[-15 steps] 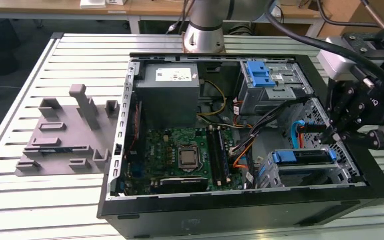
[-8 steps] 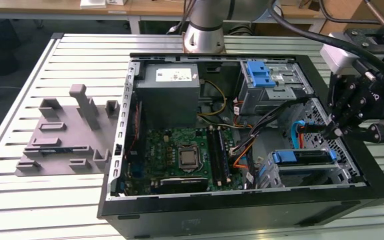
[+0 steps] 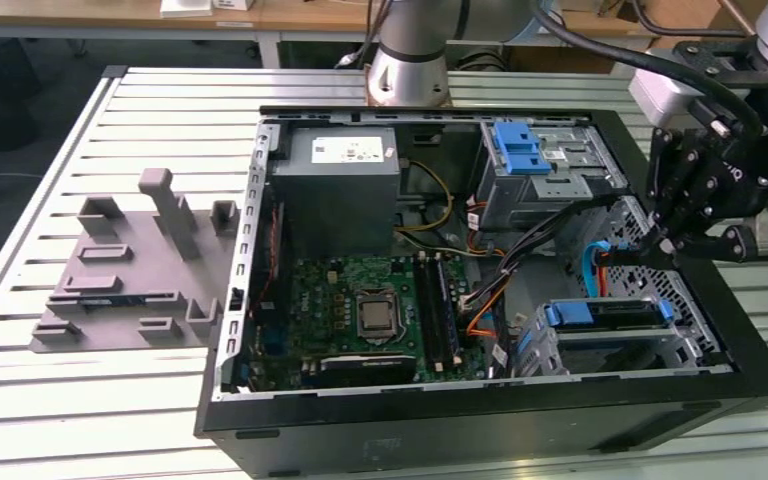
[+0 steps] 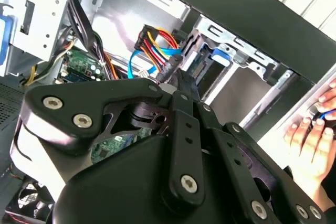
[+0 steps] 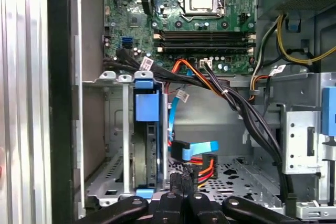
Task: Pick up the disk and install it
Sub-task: 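Insert the first disk wire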
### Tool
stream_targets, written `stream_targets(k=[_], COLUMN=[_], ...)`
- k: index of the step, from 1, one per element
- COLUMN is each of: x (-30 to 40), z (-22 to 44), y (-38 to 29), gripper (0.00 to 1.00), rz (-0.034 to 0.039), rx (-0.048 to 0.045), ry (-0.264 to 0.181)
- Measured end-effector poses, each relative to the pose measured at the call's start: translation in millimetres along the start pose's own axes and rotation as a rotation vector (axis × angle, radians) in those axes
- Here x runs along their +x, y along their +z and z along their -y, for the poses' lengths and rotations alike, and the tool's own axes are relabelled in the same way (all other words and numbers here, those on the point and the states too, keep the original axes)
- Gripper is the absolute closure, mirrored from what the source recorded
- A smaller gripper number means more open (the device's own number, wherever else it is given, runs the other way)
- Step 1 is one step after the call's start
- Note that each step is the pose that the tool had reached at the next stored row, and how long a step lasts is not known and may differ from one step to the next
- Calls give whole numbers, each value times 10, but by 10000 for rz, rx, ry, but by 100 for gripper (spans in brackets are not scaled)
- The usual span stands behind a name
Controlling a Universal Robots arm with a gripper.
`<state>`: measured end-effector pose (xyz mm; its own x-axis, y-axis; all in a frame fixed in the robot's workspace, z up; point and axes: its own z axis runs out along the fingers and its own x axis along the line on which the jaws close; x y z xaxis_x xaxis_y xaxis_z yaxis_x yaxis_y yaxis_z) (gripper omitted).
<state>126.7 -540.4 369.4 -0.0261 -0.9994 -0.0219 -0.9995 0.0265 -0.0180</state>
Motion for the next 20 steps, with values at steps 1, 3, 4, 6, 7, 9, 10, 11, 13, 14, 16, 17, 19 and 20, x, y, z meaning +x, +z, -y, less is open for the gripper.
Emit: stream_targets(k=[1,3,4,6,7,9,10,11,13,14,16,17,19,20], x=[-1,-1,-1,-7,-15,-26,-34,-44,-79,-90,-105,-108,-121,-128], z=[0,0,0,-1,-2,-7,-7,-7,-9,-9,-12,-14,-17,-19], y=[1,1,1,2,2,6,10,16,31,38,48,54,66,71], gripper=[89,89,89,89,89,89,89,89,82,82,81,75,75,75], rz=[2,2,2,-23,-45,-61,-80,-112,-186,-202,-246,-273,-317,-330], rx=[0,-1,0,0,8,35,40,46,52,57,76,92,114,124], ry=[0,0,0,1,0,0,-2,-3,-3,-4,-4,-4,-7,-6])
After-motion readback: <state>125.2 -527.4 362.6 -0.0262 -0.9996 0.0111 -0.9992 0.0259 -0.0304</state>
